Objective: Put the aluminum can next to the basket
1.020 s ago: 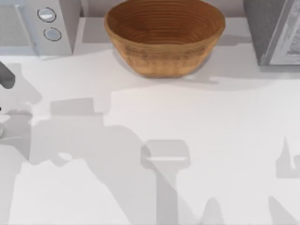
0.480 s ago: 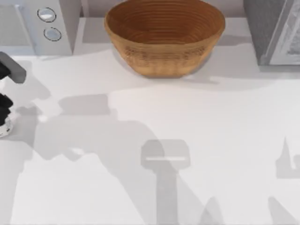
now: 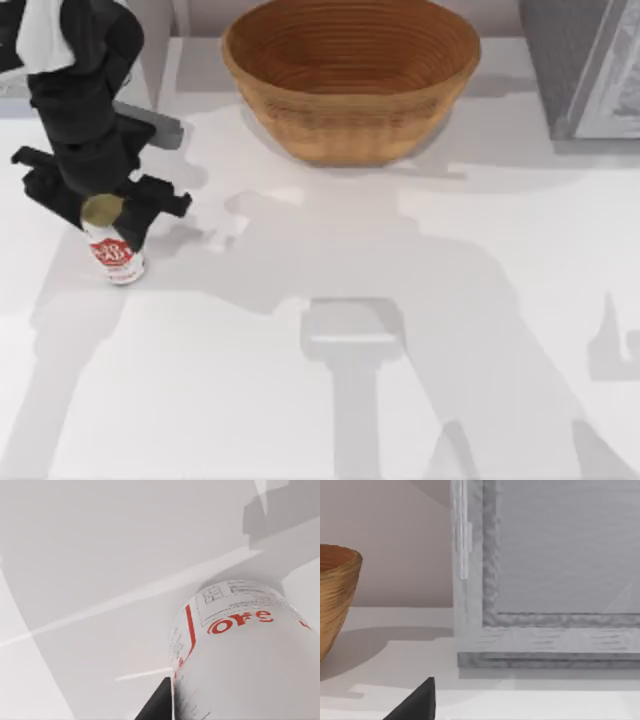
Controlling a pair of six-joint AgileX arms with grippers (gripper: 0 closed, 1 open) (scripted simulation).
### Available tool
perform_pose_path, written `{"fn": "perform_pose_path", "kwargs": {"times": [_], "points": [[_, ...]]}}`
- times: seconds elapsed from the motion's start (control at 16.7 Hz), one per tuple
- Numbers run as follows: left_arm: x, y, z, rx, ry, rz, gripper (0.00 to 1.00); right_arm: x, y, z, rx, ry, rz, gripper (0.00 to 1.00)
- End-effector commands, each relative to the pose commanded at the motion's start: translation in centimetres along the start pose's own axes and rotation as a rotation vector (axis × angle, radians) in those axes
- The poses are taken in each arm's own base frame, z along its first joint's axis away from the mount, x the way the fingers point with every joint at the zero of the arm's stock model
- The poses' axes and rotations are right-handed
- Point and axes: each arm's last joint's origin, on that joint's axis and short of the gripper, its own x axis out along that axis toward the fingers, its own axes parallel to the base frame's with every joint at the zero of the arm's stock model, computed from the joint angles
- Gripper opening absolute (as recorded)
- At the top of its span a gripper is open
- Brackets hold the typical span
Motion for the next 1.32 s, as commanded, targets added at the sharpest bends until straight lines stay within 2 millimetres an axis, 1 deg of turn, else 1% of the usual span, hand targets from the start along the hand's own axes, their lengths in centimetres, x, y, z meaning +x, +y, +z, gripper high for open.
{"fn": "perform_pose_path", "kwargs": {"times": [0.18,0.36,0.48,0.6,0.72,0.9,1.32], "points": [[0.0,-5.6,1.4,-0.174,0.019,0.004,0.0,0.0,0.0,0.0,0.0,0.0,0.0,1.0],[-0.5,-10.7,1.9,-0.304,0.008,0.011,0.0,0.0,0.0,0.0,0.0,0.0,0.0,1.0],[-1.1,-13.5,2.0,-0.358,-0.013,0.012,0.0,0.0,0.0,0.0,0.0,0.0,0.0,1.0],[-1.7,-15.4,1.9,-0.389,-0.036,0.009,0.0,0.0,0.0,0.0,0.0,0.0,0.0,1.0],[-2.1,-16.3,1.8,-0.402,-0.051,0.006,0.0,0.0,0.0,0.0,0.0,0.0,0.0,1.0],[-2.1,-16.3,1.8,-0.403,-0.053,0.006,0.0,0.0,0.0,0.0,0.0,0.0,0.0,1.0],[-1.3,-16.3,1.8,-0.403,-0.053,0.006,0.0,0.0,0.0,0.0,0.0,0.0,0.0,1.0]]}}
